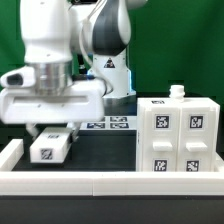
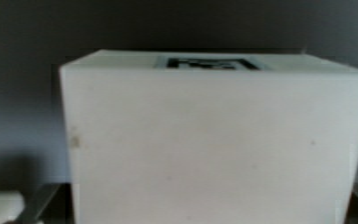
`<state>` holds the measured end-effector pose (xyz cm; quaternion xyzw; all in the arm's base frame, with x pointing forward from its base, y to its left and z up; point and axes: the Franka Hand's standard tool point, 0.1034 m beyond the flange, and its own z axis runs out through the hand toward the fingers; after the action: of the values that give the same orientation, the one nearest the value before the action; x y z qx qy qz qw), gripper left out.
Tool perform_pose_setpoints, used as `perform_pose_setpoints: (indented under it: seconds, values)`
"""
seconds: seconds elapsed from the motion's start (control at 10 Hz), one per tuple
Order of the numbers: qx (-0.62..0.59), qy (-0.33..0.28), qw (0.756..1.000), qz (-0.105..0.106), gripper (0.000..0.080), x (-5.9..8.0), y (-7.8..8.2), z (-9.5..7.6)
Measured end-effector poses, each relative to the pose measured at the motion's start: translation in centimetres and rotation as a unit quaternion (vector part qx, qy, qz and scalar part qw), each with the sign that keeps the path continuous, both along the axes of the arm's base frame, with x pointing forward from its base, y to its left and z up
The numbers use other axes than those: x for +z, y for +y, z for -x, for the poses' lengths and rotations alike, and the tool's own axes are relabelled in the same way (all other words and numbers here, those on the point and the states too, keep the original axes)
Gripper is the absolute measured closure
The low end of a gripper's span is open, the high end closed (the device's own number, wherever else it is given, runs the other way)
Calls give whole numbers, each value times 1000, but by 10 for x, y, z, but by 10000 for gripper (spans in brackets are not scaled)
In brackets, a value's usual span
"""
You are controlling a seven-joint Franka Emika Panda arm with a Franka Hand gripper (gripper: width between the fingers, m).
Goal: Assemble cabinet
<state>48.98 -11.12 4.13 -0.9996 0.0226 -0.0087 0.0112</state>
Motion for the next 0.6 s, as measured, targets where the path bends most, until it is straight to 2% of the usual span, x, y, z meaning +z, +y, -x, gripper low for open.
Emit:
perform_pose_setpoints:
  seconds: [0.1,0.3,0.6]
  values:
    - [0,4,1000,-6,235,11,13,-3]
    - [-9,10,1000,-21,235,44,43,-14]
    - [-40,11,999,-29,235,92,98,-36]
